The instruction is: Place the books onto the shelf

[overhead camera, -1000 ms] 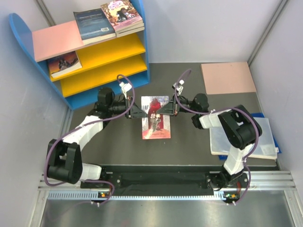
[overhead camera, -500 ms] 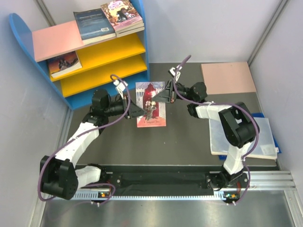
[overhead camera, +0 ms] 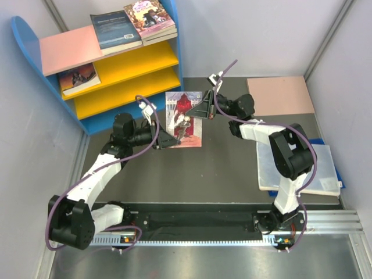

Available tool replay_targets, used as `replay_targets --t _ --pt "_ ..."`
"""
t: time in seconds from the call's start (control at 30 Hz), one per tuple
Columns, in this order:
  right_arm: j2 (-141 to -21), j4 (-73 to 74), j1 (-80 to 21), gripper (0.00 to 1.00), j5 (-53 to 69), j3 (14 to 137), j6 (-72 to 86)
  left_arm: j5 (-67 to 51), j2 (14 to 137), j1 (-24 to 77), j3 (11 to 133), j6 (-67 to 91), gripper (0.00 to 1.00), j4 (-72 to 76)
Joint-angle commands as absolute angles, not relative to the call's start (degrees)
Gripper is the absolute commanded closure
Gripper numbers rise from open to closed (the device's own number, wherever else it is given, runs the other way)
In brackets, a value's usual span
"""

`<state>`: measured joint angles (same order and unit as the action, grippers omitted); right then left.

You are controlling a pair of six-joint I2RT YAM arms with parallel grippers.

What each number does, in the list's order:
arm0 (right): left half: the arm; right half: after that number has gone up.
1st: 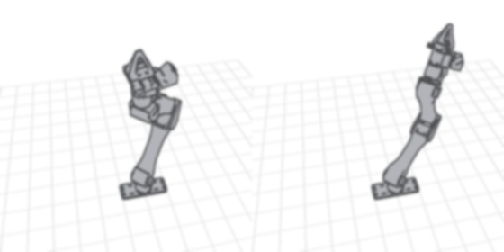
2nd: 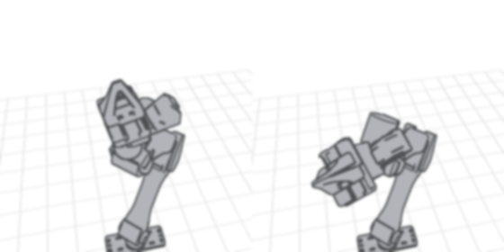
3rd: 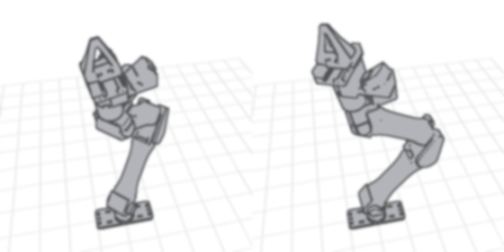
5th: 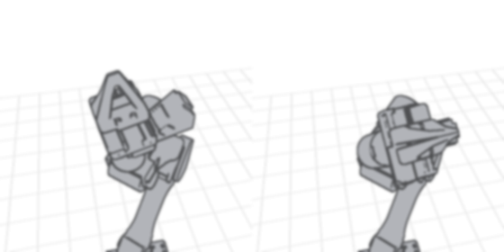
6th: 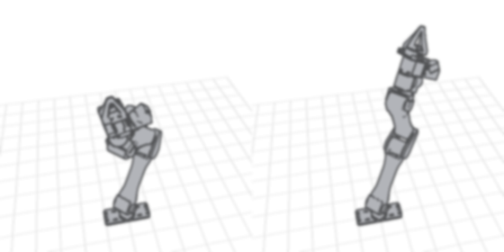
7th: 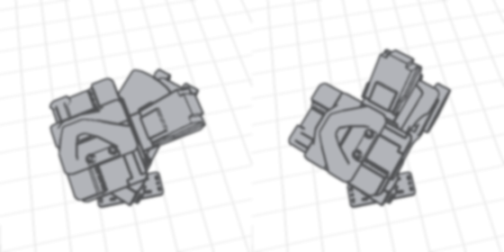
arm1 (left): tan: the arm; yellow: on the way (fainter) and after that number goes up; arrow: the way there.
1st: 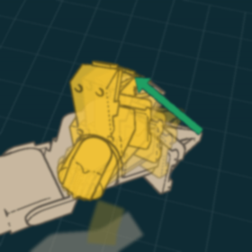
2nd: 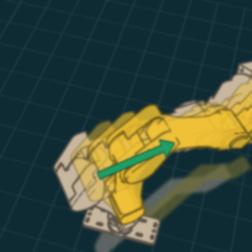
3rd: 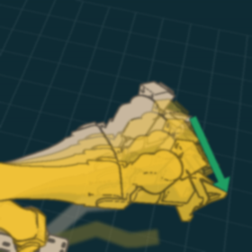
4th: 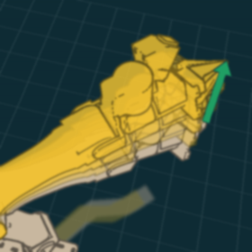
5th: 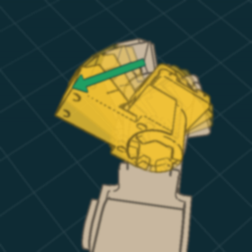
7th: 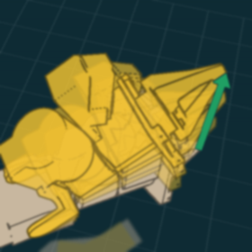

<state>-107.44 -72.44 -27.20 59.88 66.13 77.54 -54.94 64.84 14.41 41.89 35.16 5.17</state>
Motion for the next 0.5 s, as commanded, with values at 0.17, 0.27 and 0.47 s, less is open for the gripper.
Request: replay_targets --t 0.17,0.27,0.47 --pt "-106.6 -82.5 -25.8 1.0 59.3 69.4 76.9 -54.8 63.6 14.6 45.2 31.3 0.66 0.3" --pt "-106.8 -82.7 -25.8 1.0 59.5 69.3 77.2 -54.8 62.8 14.6 45.4 30.6 0.82 0.3" --pt "-107.3 -84.4 -25.8 1.0 59.8 68.9 77.9 -55.5 63.3 14.6 45.8 30.6 1.0 0.3"
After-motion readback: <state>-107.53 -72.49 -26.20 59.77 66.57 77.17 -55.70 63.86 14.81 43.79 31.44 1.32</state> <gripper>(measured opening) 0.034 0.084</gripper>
